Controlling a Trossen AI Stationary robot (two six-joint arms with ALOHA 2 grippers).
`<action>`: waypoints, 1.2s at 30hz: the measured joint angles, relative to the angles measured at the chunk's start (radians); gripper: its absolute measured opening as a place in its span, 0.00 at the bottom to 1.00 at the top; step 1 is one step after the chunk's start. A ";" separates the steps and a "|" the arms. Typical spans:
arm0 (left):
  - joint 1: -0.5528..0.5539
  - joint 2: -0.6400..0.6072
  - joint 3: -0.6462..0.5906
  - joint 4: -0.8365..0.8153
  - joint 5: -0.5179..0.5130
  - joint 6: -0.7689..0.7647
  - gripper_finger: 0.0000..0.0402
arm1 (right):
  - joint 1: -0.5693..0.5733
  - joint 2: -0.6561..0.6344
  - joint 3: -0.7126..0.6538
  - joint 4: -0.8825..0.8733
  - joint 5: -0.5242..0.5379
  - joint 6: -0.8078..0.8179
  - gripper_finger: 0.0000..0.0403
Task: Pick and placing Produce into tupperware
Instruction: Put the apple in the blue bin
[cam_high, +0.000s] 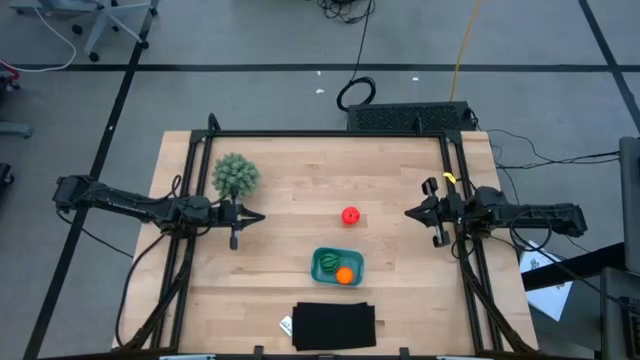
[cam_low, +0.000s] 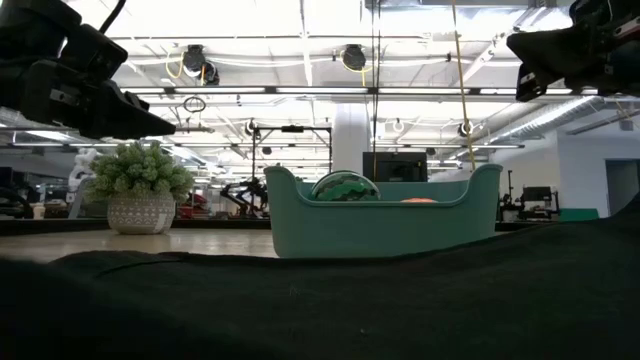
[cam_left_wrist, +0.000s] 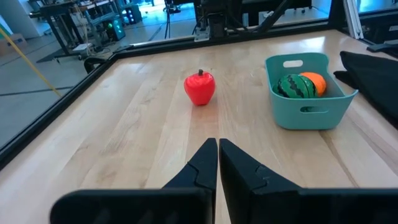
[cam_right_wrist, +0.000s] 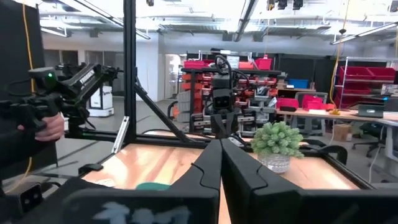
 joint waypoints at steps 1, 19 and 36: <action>0.000 0.000 0.000 0.000 0.000 0.002 0.05 | 0.000 0.001 0.000 0.000 0.000 -0.002 0.00; 0.018 0.006 0.054 0.087 -0.017 -0.082 0.05 | 0.000 0.001 -0.001 -0.017 0.002 -0.002 0.00; 0.120 0.415 0.555 -0.195 0.082 -0.043 0.05 | 0.000 0.001 -0.001 -0.016 0.002 -0.002 0.00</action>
